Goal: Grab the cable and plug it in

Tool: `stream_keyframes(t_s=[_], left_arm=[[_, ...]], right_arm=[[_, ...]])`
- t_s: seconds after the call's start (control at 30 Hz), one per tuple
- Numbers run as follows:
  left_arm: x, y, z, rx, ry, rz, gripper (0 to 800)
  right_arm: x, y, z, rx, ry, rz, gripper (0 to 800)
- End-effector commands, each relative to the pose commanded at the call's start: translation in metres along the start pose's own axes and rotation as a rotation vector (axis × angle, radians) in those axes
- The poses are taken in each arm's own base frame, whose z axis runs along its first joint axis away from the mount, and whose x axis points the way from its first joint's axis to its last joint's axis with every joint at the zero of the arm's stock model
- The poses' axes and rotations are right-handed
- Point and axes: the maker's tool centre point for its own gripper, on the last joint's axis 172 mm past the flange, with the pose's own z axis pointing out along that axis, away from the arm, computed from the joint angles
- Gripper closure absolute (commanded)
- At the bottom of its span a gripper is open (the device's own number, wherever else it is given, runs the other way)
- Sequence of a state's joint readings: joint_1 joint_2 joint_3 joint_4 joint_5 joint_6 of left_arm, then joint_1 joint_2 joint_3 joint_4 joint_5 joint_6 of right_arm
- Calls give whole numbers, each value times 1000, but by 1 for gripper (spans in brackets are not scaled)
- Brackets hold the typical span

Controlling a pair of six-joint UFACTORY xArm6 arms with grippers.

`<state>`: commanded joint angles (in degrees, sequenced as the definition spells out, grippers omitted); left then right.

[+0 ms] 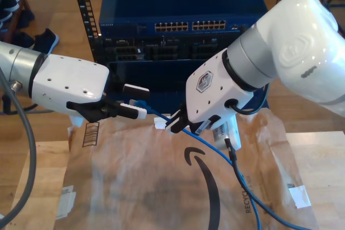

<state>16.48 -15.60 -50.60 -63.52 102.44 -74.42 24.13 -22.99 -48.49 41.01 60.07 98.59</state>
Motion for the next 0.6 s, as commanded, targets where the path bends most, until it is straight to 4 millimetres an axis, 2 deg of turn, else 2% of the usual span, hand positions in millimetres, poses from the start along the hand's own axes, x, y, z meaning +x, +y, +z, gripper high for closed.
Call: stream_keyframes(t_s=[0.6], left_arm=[[5,-5,-1,15,-6,-17,395]], right_arm=[[-1,0,-6,15,-2,-5,799]])
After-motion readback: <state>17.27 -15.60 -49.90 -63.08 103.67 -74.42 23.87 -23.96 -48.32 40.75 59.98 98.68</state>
